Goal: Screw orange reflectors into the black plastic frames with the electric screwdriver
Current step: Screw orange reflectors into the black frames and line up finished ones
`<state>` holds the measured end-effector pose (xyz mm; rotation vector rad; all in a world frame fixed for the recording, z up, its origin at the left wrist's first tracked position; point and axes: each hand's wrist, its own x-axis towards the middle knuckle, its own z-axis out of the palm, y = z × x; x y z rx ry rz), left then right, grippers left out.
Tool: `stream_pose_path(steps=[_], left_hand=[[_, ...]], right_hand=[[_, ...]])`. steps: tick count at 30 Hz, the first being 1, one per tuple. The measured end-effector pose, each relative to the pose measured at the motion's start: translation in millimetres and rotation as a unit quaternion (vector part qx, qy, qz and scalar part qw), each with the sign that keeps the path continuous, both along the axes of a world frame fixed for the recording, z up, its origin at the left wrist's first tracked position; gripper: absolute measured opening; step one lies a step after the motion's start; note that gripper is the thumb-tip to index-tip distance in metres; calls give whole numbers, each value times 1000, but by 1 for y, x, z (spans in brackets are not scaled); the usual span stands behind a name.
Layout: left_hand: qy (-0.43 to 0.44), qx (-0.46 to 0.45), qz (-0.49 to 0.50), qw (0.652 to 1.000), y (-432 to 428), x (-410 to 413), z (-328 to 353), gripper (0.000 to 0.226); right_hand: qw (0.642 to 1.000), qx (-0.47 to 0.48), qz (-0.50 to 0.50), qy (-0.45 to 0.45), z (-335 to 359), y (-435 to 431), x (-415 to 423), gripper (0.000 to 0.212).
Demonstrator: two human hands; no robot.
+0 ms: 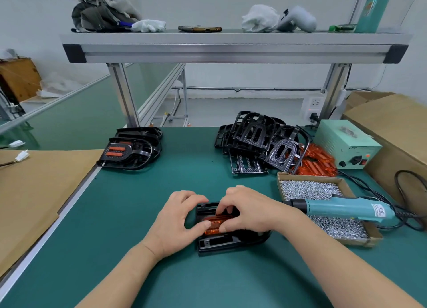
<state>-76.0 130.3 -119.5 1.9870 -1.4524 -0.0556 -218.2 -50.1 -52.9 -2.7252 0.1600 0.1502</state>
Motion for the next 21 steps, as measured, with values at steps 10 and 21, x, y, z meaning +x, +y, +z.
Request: stream_pose_path(steps=[10, 21], left_hand=[[-34, 4, -10, 999, -2, 3, -4, 43], [-12, -12, 17, 1000, 1, -2, 1, 50]], right_hand=[[999, -42, -17, -3, -1, 4, -5, 11], [946, -110, -301, -43, 35, -90, -39, 19]])
